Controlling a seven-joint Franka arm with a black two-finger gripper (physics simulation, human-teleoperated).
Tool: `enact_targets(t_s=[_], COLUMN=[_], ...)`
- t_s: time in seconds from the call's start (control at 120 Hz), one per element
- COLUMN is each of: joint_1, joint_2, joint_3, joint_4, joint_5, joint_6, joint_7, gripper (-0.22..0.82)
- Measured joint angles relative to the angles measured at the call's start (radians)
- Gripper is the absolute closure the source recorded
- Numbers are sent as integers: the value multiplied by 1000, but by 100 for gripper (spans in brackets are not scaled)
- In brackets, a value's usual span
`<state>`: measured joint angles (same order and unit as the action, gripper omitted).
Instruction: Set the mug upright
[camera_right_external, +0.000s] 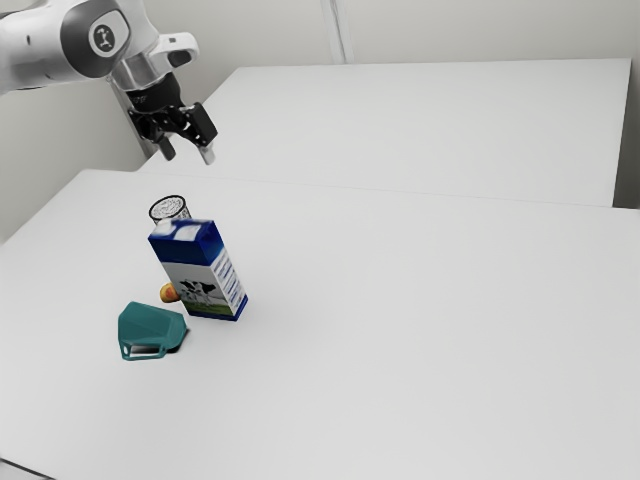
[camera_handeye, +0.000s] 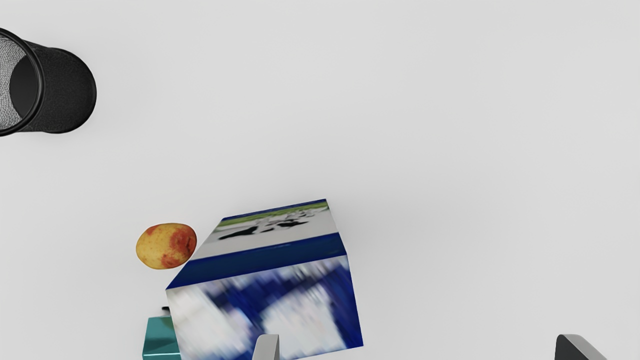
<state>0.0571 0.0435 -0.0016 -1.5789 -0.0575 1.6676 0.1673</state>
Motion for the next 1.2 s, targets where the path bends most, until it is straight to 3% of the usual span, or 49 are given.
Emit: enact_targets(t_s=[0.317,0.442,0.567,0.675,0.9,1.058,1.2], joint_1=[19,-25,37,99,184,290,328], joint_2=[-44,-135,-163,-167,-60,34,121], joint_3=[6,91,187,213,294,306,307], joint_4=[-45,-142,-222,-246,-256,-272,-272], joint_5=[-26,-150,-281,-341,-417,-470,-533], joint_6=[-3,-23,-57,-99,-176,-201,-210], joint_7=[7,11,44,85,191,293,394], gripper=[0,0,0,0,0,0,0])
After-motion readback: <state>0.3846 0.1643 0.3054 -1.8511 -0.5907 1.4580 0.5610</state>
